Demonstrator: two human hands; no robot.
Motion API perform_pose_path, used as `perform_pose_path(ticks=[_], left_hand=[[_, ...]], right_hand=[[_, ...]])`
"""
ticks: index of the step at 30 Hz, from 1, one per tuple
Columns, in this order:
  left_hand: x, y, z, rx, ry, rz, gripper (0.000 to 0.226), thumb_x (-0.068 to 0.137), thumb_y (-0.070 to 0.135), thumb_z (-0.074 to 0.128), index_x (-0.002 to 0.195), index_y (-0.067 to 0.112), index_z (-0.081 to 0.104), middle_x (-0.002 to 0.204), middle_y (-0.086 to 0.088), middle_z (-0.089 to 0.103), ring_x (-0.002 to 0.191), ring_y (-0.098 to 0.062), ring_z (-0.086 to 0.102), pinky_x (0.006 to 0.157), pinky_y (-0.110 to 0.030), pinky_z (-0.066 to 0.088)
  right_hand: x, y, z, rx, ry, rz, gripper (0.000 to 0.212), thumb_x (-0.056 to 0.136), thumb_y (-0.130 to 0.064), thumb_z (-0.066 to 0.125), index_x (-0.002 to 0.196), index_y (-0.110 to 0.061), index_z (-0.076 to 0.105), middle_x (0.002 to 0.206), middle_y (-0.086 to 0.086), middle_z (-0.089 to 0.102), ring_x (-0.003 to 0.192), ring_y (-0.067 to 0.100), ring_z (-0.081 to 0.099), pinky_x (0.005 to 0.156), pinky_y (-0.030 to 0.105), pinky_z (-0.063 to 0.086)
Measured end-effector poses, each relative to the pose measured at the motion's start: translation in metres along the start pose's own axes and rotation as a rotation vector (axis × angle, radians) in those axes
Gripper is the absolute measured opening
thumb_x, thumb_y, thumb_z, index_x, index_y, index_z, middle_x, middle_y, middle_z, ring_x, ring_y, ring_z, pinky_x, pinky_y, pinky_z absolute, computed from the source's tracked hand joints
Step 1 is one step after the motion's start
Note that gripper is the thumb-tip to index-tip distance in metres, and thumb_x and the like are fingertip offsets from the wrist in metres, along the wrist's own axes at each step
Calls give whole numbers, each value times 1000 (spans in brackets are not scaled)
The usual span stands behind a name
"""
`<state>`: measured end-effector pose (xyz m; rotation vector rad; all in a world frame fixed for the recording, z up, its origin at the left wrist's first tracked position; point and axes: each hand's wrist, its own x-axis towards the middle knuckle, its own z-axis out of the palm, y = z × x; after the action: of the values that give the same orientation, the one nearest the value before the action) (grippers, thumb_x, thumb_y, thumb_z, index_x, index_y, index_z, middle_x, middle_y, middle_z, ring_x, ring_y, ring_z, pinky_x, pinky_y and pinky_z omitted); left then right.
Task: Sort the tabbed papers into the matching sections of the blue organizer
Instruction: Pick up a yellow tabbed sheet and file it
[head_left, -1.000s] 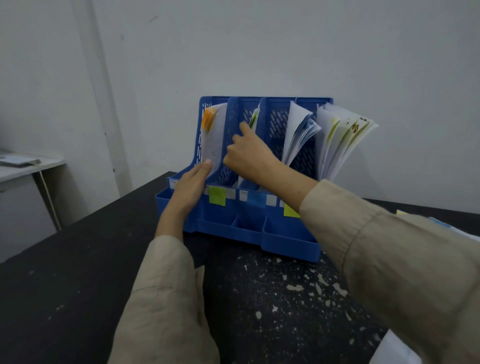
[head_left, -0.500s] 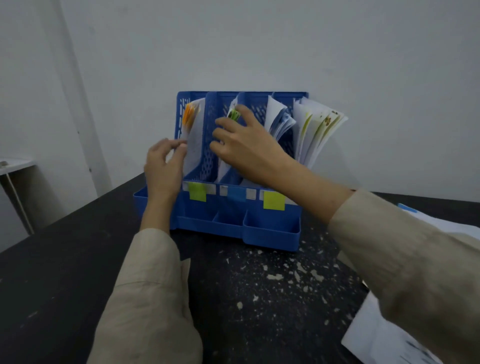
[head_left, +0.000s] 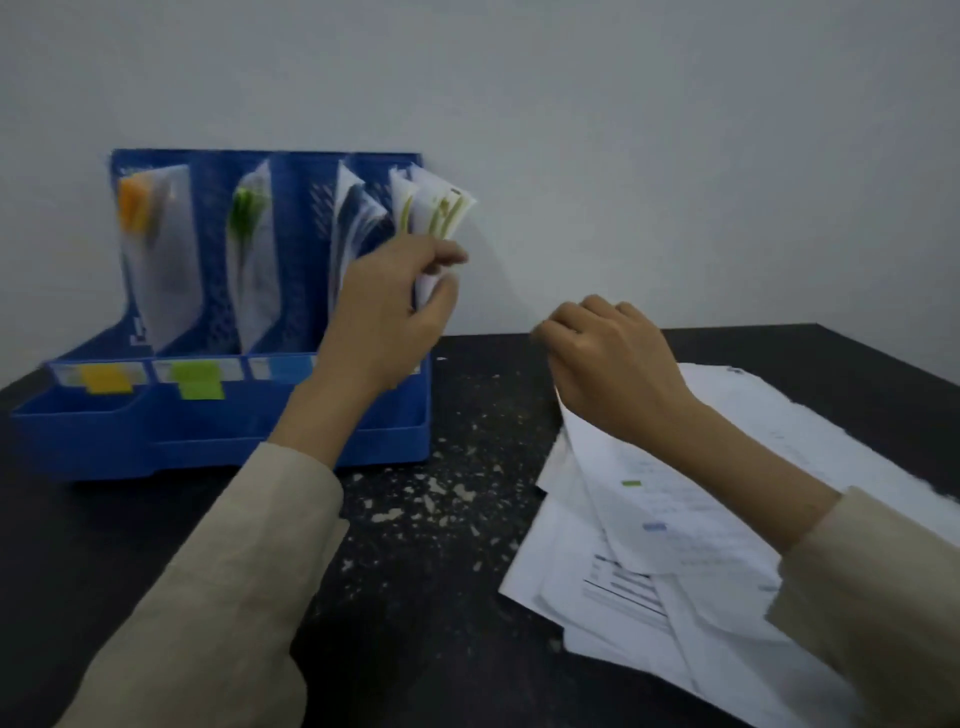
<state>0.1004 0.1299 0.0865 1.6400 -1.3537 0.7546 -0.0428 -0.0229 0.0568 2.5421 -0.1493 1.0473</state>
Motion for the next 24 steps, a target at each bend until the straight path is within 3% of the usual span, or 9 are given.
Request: perform_pose_path(ticks=[3,6,10,15,19,21,22,24], left_hand=[[-14,17,38,-31,-227,69,27,89,21,51,109,10,66,102,-4,67,92,-14,60,84,-28,47],[-34,28,71,12,-450,101,33,88,27,47,113,14,65,106,-2,66,95,-19,60,87,-37,46],[-66,29,99,45,-664,75,33,94,31,47,124,20,58,120,3,60,106,-14,55,96,-27,38],[-91,23,111,36,-799,29,52,92,45,29,132,19,50,132,5,52,116,-13,50,102,-28,35],[-97,27,115,2,-777,30,54,92,41,25,133,16,49,133,1,52,117,-14,49,101,-26,36],[-98,26,115,10,-779,48,62,89,46,18,133,16,49,133,2,51,118,-13,49,102,-27,35],[-98,26,115,16,-782,49,65,87,47,16,134,17,49,134,2,51,118,-13,48,103,-28,34],[-98,27,114,19,-783,40,66,86,48,15,135,18,48,135,2,50,120,-13,46,104,-30,34]], right_hand=[[-39,21,-4,21,-70,165,13,74,-1,67,85,-7,70,79,9,68,65,30,61,55,29,42],[-65,42,-6,40,-231,385,21,89,-14,56,106,-14,68,101,4,67,85,25,62,67,31,45],[-86,76,-1,48,-395,654,29,94,-31,51,119,-21,61,122,0,60,105,19,58,84,32,47],[-112,108,11,6,-613,925,52,92,-53,44,123,-12,56,129,10,53,116,28,51,92,38,44],[-124,117,17,24,-702,1065,63,85,-67,44,100,-7,55,137,21,37,125,37,37,95,45,39],[-125,118,18,70,-669,1095,62,82,-69,48,84,-7,50,131,23,44,115,35,47,87,40,43],[-124,118,17,101,-640,1095,62,81,-68,50,75,-6,48,118,21,52,97,29,54,76,34,45],[-122,118,15,184,-579,1094,58,81,-62,59,66,-8,47,83,10,57,68,16,50,57,25,38]])
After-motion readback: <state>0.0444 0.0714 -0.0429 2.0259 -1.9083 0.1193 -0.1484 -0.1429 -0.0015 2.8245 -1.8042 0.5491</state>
